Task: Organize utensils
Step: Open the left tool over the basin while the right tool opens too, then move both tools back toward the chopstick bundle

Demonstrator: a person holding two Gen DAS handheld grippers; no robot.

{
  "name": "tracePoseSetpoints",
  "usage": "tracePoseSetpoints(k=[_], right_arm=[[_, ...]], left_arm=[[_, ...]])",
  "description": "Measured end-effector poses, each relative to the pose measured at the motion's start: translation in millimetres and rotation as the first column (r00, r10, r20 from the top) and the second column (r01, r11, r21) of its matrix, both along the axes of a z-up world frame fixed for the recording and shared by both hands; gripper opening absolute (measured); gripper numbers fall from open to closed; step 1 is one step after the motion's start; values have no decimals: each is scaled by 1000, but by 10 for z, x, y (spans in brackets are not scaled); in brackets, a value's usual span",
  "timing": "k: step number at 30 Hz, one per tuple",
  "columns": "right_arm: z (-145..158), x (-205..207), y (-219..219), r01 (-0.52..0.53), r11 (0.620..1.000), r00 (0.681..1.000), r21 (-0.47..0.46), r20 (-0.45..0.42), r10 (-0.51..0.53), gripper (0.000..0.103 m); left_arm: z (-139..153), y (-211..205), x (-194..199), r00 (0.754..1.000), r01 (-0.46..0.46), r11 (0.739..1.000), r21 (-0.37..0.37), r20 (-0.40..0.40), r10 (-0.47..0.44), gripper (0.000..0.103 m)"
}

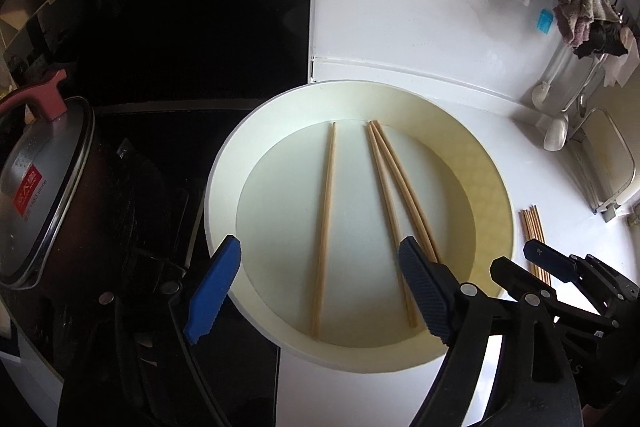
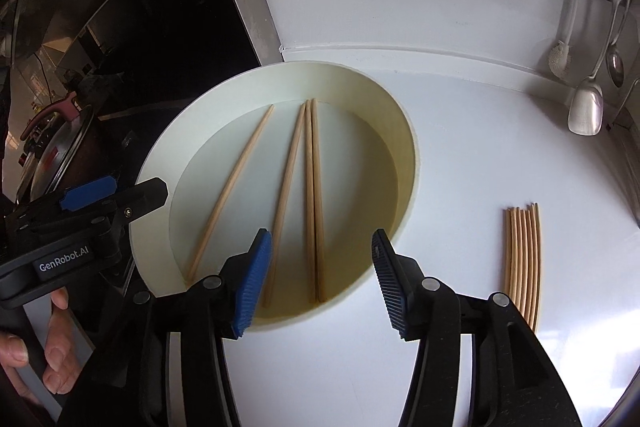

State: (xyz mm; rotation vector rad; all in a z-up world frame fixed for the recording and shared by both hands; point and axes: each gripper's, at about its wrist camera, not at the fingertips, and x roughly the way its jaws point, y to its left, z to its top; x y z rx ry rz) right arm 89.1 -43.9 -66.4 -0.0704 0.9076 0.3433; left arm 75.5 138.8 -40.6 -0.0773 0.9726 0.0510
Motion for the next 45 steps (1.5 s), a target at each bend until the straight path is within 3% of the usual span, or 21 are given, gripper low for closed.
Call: tracePoseSetpoints(k=[9,21,31,39,45], right_arm=[[113,-424,-546,25,1000,999,3,41,-25,59],[78,-878,-1513,127,992,991,-21,55,-126,65],[-95,-1060,-2091,189,977,979,-94,97,-180,69],[-295,-1042,-2362,197,974,976,-114,114,-184,69],[-527,-905,-2479,210,974,976,-88,73,-204,69]], left_arm=[[195,-462,-369,999,35,999,18,40,-35,88],[139,-1261,-644,992,122,992,-7,33,-122,96],[-173,-1703,-815,989,145,989,-34,-16,-145,96],[-402,-2017,-878,985,173,985,8,23,-174,96],[-613,-2180,-822,985,167,985,39,22,-168,96]])
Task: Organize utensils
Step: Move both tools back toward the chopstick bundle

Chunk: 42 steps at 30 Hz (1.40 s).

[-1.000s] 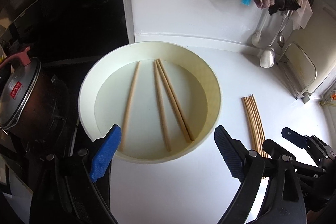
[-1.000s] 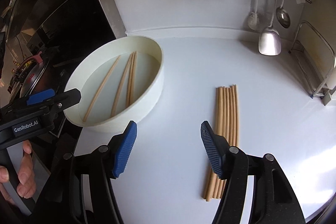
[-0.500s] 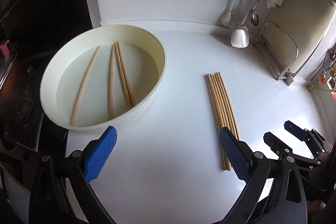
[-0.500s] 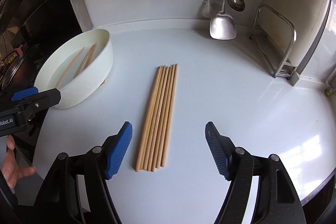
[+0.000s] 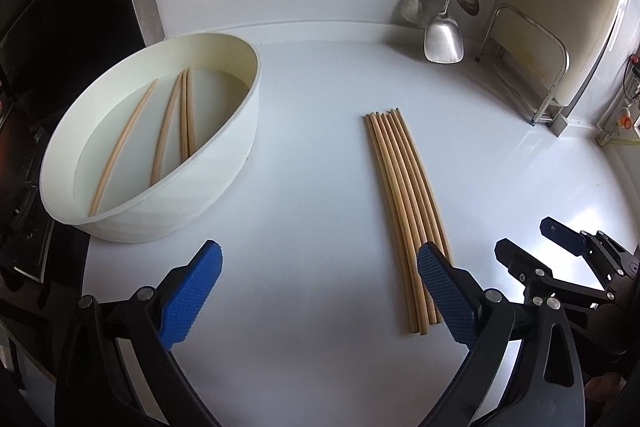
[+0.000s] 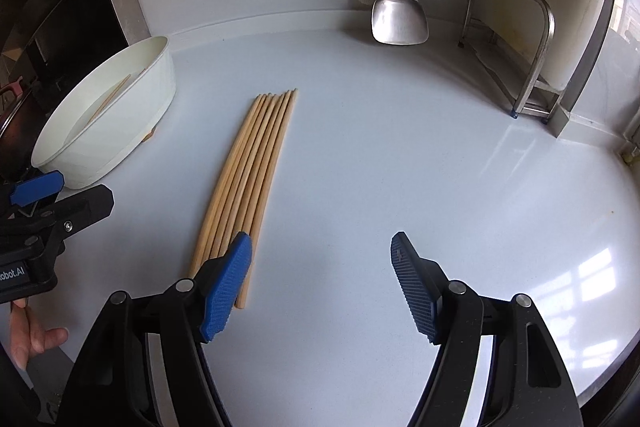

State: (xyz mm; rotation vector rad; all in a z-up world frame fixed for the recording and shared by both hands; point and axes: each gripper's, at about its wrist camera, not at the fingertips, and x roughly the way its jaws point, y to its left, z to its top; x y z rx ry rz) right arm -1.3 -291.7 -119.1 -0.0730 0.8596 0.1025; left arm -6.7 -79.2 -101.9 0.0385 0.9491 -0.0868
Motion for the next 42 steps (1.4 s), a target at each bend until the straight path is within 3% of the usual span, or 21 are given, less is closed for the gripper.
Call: tracePoseSetpoints(k=[6,13,16,20,42], right_arm=[[-79,149,-80,32,997,999,65,11,-33,69],[-124,338,-62,48,992,998,118,32,-52,72],[-158,407,-10,45,994,998,100,45,-50,72],[-198,455,56,41,996,998,76,43,-44,72],[-320,474,202,11,999,1000,-32,29,-10,72]], left_arm=[[-146,-5,70,999,-38,999,18,16,38,96],[-188,34,126,995,-77,997,-19,60,78,96],[-241,26,165,994,-87,995,-43,56,89,96],[-302,10,223,995,-86,996,-19,42,87,96],[-340,15,282,995,-96,995,-34,19,97,96]])
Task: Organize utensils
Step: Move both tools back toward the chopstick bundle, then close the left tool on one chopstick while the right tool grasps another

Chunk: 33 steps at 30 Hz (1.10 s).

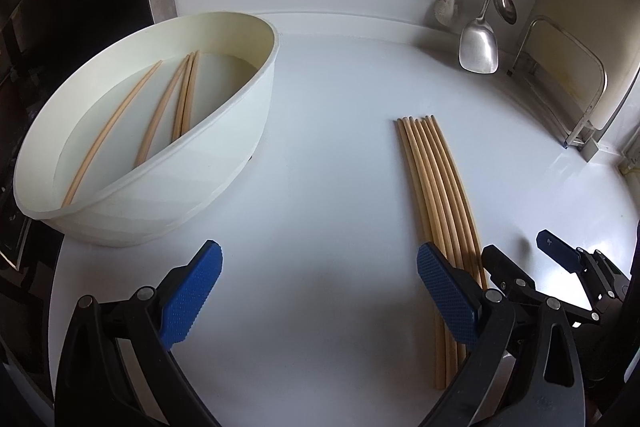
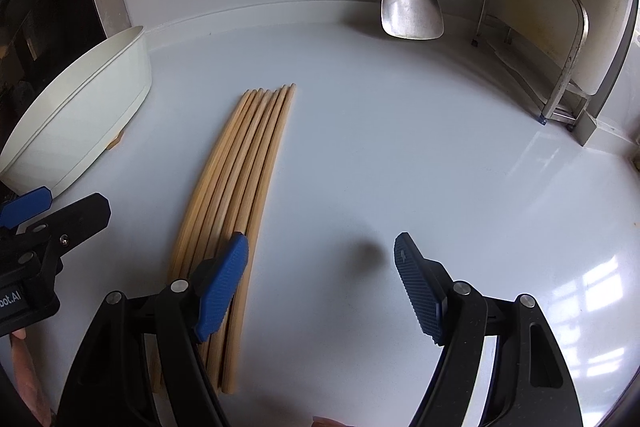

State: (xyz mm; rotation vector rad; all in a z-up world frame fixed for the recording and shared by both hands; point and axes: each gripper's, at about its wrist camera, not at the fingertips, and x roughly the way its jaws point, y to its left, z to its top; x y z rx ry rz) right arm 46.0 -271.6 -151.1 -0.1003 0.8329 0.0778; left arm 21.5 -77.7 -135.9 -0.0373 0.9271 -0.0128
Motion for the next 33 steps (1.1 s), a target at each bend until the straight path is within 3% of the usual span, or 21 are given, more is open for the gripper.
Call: tracePoseSetpoints(k=[19,33], right_arm=[[-8,-34,93,-48,994,999,-96,-10,47,72],[52,47,-234,-6,999,1000,-33,-13,6,72]], left_arm=[[-16,-95,84,1000,13,1000,7,-5,-12,96],[-156,-287,166,998,58,998,22,-36,-58,96]])
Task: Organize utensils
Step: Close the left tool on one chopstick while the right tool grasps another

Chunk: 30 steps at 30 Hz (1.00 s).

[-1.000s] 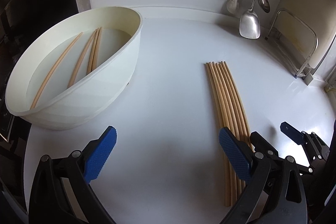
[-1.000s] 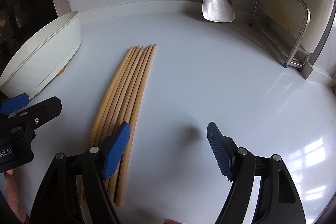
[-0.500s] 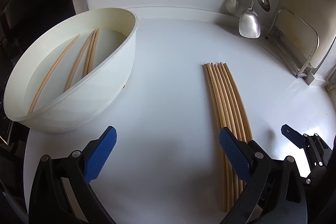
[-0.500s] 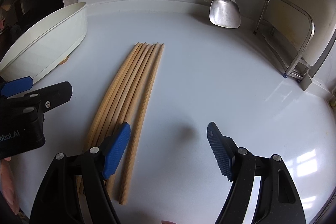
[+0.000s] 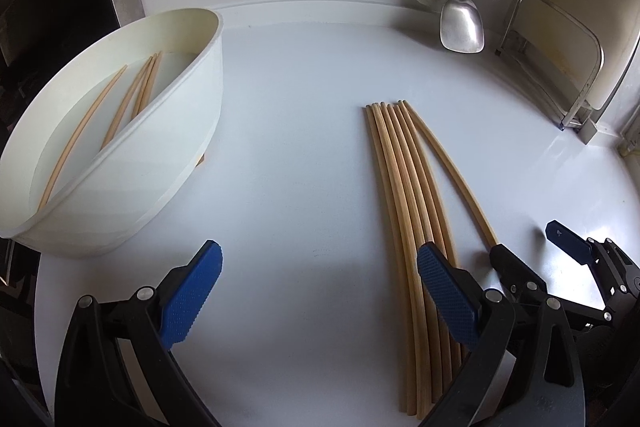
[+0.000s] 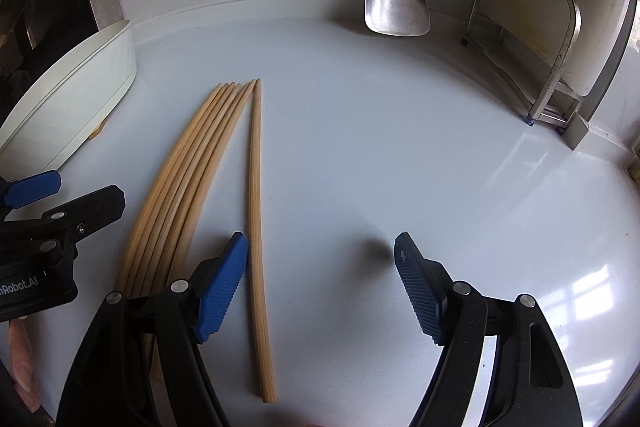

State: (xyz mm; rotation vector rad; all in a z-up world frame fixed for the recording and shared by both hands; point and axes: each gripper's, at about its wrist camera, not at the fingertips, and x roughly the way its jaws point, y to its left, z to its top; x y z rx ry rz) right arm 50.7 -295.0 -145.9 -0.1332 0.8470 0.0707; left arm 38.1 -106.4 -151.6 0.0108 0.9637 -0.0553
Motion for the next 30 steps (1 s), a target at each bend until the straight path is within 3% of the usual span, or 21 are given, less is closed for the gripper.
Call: tracePoseSetpoints(k=[30], right_arm=[[-38,12,-16,-11,1000,1000,-3,9,11,72]], left_arm=[[-181,105,42,999,-20,1000,22,-29,21,96]])
